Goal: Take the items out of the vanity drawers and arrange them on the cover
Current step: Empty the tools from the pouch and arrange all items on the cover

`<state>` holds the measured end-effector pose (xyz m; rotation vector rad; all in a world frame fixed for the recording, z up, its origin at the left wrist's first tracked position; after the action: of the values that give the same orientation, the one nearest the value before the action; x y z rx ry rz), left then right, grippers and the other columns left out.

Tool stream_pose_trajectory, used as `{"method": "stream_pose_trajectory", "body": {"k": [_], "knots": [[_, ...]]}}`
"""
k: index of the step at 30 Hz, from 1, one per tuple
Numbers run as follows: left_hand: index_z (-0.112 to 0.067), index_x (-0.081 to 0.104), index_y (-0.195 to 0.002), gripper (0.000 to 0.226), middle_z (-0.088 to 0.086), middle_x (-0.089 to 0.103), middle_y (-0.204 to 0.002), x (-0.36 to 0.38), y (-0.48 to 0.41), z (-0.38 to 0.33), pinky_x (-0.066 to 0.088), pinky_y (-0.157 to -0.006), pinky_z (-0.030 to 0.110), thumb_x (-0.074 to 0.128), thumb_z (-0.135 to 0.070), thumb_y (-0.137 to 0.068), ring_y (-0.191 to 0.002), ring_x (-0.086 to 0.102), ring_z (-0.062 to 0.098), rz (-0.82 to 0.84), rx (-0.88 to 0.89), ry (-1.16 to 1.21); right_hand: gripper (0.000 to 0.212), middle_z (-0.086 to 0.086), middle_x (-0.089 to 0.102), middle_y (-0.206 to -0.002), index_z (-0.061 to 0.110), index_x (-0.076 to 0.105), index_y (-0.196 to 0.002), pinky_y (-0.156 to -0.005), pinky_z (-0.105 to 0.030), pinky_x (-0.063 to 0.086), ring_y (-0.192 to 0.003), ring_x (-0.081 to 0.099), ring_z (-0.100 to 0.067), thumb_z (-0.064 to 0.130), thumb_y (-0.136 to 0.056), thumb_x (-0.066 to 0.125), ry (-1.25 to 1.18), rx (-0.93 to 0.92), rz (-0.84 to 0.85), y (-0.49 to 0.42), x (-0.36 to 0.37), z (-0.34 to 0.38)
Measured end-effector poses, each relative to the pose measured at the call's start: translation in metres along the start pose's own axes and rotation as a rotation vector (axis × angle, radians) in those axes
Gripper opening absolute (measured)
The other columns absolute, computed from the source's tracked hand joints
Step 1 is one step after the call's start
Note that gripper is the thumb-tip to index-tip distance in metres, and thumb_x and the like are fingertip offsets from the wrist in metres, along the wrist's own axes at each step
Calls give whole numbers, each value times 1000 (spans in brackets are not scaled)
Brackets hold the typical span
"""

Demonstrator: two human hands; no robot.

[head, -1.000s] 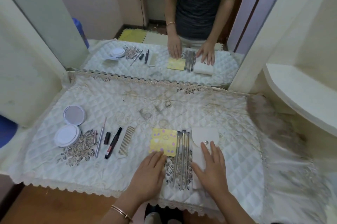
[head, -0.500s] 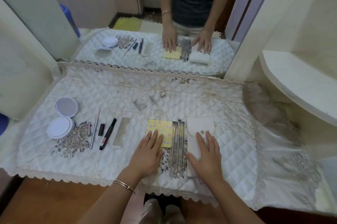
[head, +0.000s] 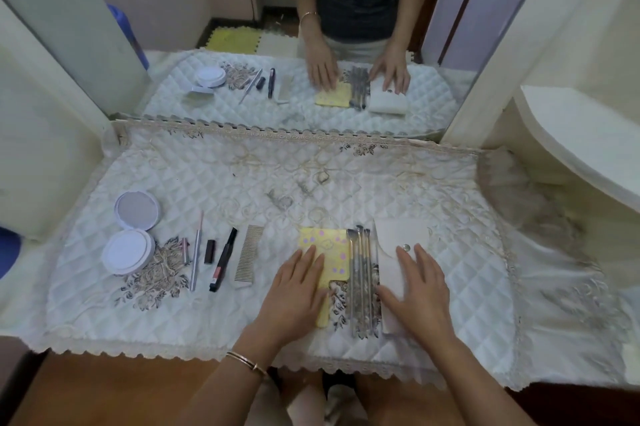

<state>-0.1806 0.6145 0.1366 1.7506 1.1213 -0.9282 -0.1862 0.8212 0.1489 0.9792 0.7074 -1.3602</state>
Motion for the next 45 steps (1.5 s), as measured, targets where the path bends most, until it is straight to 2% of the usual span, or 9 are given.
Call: {"method": "stream_pose_trajectory", "body": {"k": [6, 11, 15, 20, 24, 29, 34, 42, 45], "knots": [[-9, 40, -128, 51, 15, 55, -132, -45, 24, 86, 14, -111, 29, 12, -37, -96, -125, 27, 23, -206, -44, -110, 63, -16, 49, -136, 12, 49, -128, -105, -47, 33, -128, 36, -28, 52, -79, 43, 1, -73, -244, 7, 17, 80], [-14, 49, -125, 52, 4, 59, -130, -65, 25, 145, 45, -95, 36, 28, -43, -88, -121, 53, 22, -100, 71, -219, 63, -5, 53, -135, 15, 43, -130, -103, -42, 43, -128, 44, -20, 50, -78, 37, 183, -404, 9, 2, 88, 201], [-20, 55, -124, 68, -3, 52, -136, -74, 15, 158, 30, -111, 40, 25, -55, -75, -128, 43, 18, 13, 228, -348, 77, 1, 15, -156, 15, 19, -145, -114, -32, -16, -144, 7, -13, 52, -78, 16, 215, -409, 227, -1, 121, 223], [-27, 63, -112, 65, -9, 70, -111, -70, 11, 160, 28, -101, 35, 30, -60, -67, -113, 60, 15, 160, 278, -360, 59, 8, 66, -119, 21, 66, -112, -104, -31, 19, -114, 59, -5, 50, -69, 39, 282, -318, 229, 6, 120, 224], [-24, 51, -116, 58, -5, 70, -109, -63, 8, 150, 39, -98, 35, 32, -60, -73, -116, 49, 19, 65, 293, -238, 54, 9, 69, -113, 21, 69, -105, -101, -29, 25, -108, 62, -4, 51, -70, 43, 266, -290, 143, 14, 114, 216], [-24, 50, -107, 39, -3, 64, -97, -64, 13, 128, 57, -68, 25, 43, -43, -74, -91, 53, 16, -55, 226, -63, 51, 5, 71, -108, 19, 70, -102, -101, -30, 36, -105, 64, -8, 49, -71, 43, 277, -237, 39, 16, 111, 202], [-16, 36, -137, 41, 5, 34, -142, -55, 10, 114, 41, -98, 26, 37, -20, -96, -121, 46, 18, -22, 92, 147, 45, 7, 73, -103, 21, 72, -95, -102, -29, 28, -99, 66, -6, 44, -66, 47, 280, -224, -47, 16, 100, 188], [-12, 39, -135, 40, 6, 36, -139, -44, 7, 95, 35, -95, 18, 39, -19, -96, -120, 46, 14, -21, 43, 318, 48, 8, 73, -102, 23, 72, -97, -92, -24, 49, -98, 66, -7, 49, -71, 41, 261, -186, -33, 15, 98, 178], [-13, 38, -136, 41, 5, 35, -140, -46, 8, 95, 33, -94, 14, 39, -18, -96, -121, 46, 14, -54, -10, 346, 50, 7, 64, -123, 25, 60, -118, -110, -27, 19, -116, 57, -9, 45, -77, 41, 263, -230, 43, 18, 105, 174]]}}
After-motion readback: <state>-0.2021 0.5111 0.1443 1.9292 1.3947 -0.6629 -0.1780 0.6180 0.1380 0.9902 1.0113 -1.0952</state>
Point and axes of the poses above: each hand's wrist, its own y-axis away from the middle knuckle, its own x-axis out of the palm, z = x × y, the point moved 6 cm from there along -y, towards the middle knuckle
